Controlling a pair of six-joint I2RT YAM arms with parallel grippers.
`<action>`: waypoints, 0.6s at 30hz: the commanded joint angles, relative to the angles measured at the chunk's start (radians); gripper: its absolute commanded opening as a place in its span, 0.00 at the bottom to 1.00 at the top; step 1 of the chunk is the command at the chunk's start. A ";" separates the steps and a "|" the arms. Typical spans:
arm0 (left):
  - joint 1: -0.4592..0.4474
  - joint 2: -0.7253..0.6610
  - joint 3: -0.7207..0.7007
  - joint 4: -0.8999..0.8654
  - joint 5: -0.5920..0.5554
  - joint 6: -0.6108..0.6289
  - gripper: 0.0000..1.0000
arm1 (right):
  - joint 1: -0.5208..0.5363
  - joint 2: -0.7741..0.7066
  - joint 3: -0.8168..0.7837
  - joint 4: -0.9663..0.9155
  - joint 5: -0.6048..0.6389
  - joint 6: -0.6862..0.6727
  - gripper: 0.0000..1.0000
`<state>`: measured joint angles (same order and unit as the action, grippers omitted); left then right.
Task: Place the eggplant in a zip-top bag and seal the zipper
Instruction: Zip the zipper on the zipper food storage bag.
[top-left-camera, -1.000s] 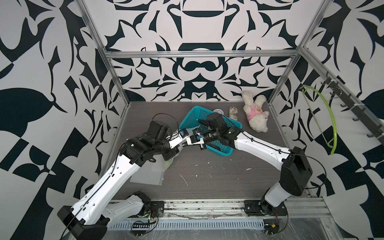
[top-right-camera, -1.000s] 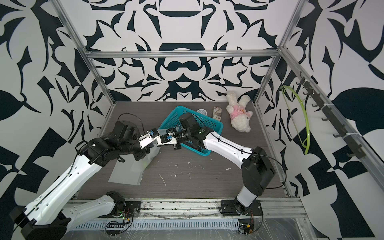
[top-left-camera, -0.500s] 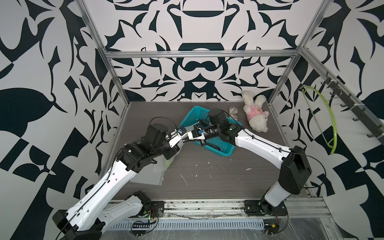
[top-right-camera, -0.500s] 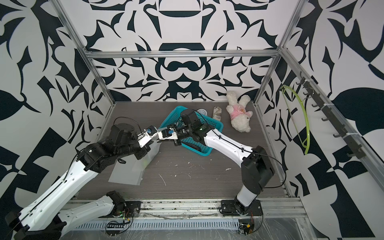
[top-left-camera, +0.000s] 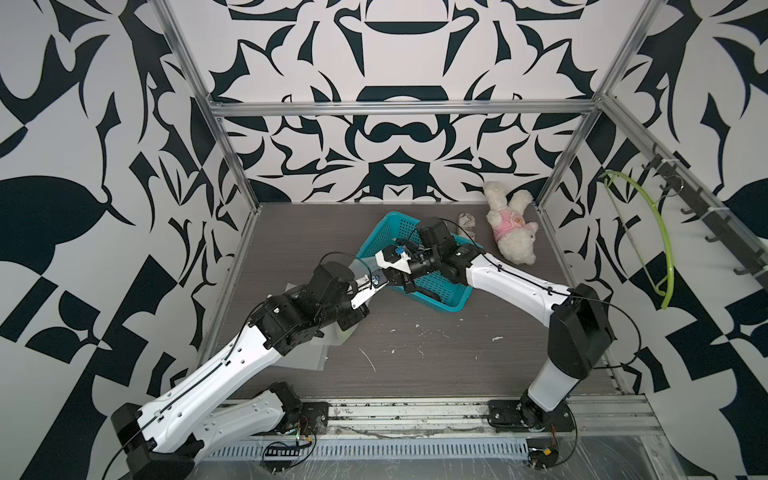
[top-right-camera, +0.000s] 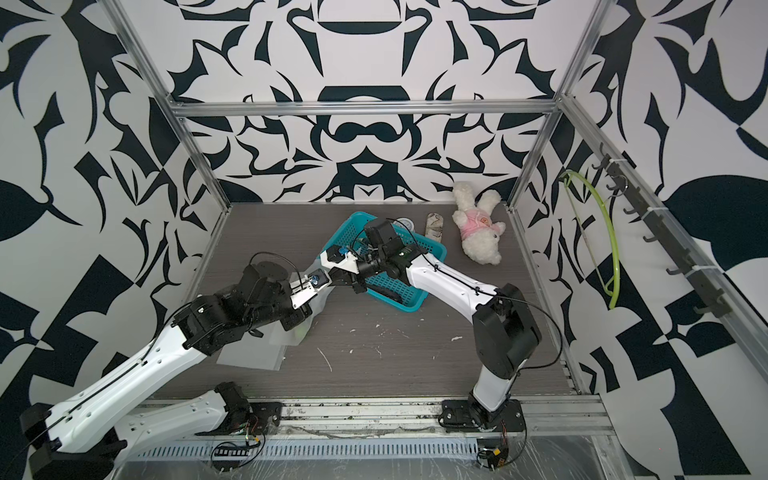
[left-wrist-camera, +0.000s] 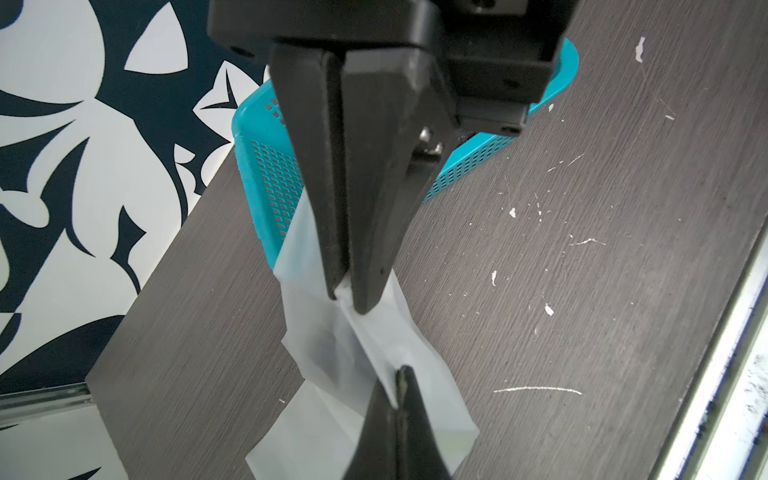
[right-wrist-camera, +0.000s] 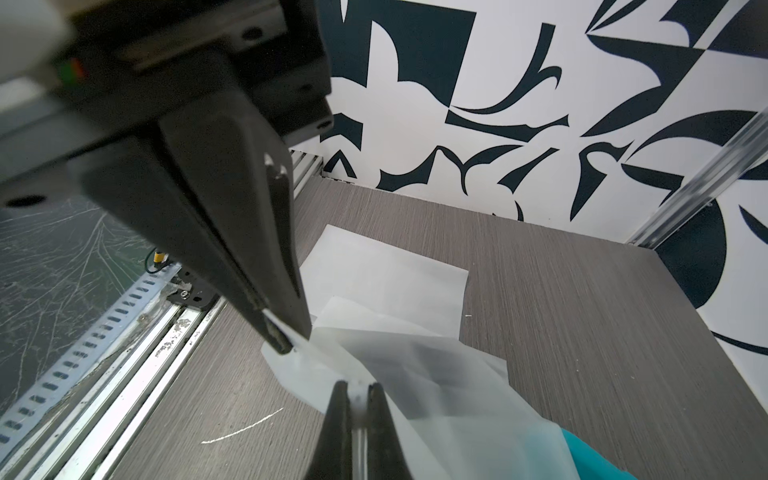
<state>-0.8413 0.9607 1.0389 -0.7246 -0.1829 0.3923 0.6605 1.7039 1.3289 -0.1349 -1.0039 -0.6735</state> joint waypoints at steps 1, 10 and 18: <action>-0.025 -0.055 -0.007 -0.147 0.055 0.014 0.00 | -0.096 -0.035 -0.029 0.089 0.135 -0.046 0.02; -0.025 -0.086 -0.006 -0.200 0.075 0.029 0.00 | -0.120 -0.047 -0.076 0.139 0.059 -0.110 0.02; -0.025 -0.109 0.018 -0.232 0.057 0.025 0.00 | -0.123 -0.041 -0.051 0.064 0.114 -0.200 0.03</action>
<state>-0.8543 0.8925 1.0393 -0.7826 -0.1635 0.4091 0.6296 1.6760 1.2556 -0.0601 -1.0687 -0.8234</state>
